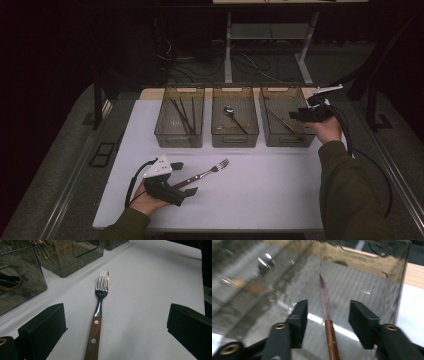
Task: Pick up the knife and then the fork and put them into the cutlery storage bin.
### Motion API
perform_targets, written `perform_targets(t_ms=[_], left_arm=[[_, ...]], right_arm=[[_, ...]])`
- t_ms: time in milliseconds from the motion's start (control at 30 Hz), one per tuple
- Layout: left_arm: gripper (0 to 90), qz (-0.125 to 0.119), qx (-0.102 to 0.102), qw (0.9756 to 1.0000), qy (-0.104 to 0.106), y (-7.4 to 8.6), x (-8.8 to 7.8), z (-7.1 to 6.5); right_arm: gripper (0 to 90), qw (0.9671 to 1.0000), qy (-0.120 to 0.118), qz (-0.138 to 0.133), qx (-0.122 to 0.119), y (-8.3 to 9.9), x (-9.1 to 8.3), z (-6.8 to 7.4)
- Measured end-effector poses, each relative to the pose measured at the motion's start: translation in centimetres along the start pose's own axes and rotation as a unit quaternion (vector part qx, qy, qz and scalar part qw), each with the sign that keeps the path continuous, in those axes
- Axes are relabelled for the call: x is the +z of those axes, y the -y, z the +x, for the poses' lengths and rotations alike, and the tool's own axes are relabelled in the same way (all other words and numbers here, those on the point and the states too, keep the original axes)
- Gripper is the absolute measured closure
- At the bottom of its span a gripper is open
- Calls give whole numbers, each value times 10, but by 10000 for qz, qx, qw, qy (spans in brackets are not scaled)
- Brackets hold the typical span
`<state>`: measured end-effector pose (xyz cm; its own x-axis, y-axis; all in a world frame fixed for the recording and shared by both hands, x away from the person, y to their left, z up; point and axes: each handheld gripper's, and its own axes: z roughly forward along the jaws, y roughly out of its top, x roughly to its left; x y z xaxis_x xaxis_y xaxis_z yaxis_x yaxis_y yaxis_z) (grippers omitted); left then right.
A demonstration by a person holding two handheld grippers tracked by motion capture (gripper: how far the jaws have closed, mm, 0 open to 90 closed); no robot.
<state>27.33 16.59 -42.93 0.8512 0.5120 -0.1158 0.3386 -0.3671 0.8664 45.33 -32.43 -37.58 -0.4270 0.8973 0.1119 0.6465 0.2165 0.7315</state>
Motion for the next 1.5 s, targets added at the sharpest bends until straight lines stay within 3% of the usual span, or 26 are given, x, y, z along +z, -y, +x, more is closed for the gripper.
perform_targets(t_ms=[100, 267, 600, 800, 1033, 1133, 1300, 1500], left_arm=[[13, 42, 25, 10000, 9, 0, 1, 0], [18, 109, 26, 9999, -3, 0, 1, 0], [31, 341, -11, 9994, -62, -1, 4, 1], [58, 451, -31, 9988, -173, -4, 5, 5], [152, 616, -36, 9976, -305, -12, 7, 13], [198, 660, -28, 9973, -330, -16, 8, 18], [278, 741, -62, 9968, -293, -21, 14, 22], [371, 1009, -6, 9947, -194, -26, 26, 24]], right_arm=[[371, 9999, -29, -163, -14, 2, -6, 3], [307, 9989, -173, -440, 27, 8, -23, 10], [171, 9945, -575, -823, -308, 39, -55, 40], [95, 9934, -652, -827, -446, 68, -62, 57], [94, 9927, -895, -652, -480, 101, -66, 72], [95, 9909, -1016, -725, -502, 117, -68, 80], [95, 9885, -1156, -774, -586, 141, -70, 92], [95, 9899, -1105, -676, -580, 158, -71, 101]])
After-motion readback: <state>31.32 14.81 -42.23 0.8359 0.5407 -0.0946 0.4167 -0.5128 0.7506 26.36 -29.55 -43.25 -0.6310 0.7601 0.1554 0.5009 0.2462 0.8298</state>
